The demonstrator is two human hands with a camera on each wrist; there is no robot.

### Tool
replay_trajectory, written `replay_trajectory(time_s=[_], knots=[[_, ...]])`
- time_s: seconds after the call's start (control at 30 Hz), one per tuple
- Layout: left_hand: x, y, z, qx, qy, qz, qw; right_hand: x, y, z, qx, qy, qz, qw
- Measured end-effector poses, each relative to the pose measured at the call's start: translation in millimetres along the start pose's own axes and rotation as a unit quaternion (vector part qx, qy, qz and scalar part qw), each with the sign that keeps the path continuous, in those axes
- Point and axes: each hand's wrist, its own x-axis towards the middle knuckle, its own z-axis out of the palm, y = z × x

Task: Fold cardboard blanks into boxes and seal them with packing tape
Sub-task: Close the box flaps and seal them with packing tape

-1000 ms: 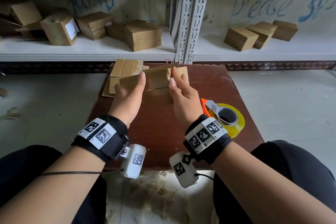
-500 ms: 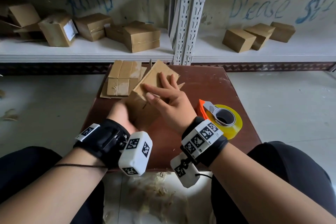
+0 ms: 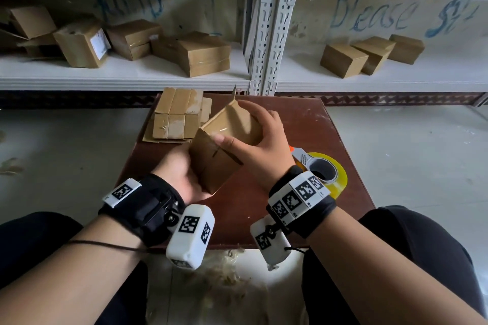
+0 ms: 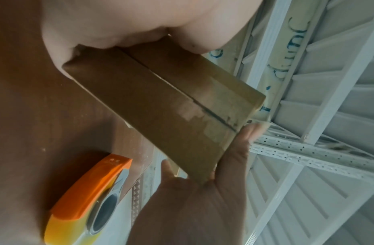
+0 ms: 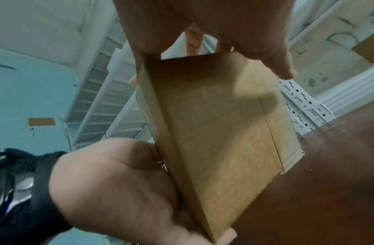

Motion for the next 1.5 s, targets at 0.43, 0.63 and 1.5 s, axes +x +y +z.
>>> replay_trajectory(time_s=[0.43, 0.63, 1.5], knots=[[17.6, -4.4, -11.2, 0.048, 0.077, 0.025, 0.996, 2.6, 11.1, 8.2, -0.046, -0.058, 0.021, 0.997], [25.7, -9.0, -13.7, 0.047, 0.103, 0.012, 0.993, 12.5, 21.0, 7.4, -0.014, 0.039, 0.041, 0.998], [-18.1, 7.5, -13.9, 0.396, 0.163, 0.475, 0.769, 12.5, 37.2, 25.2, 0.105, 0.034, 0.235, 0.966]])
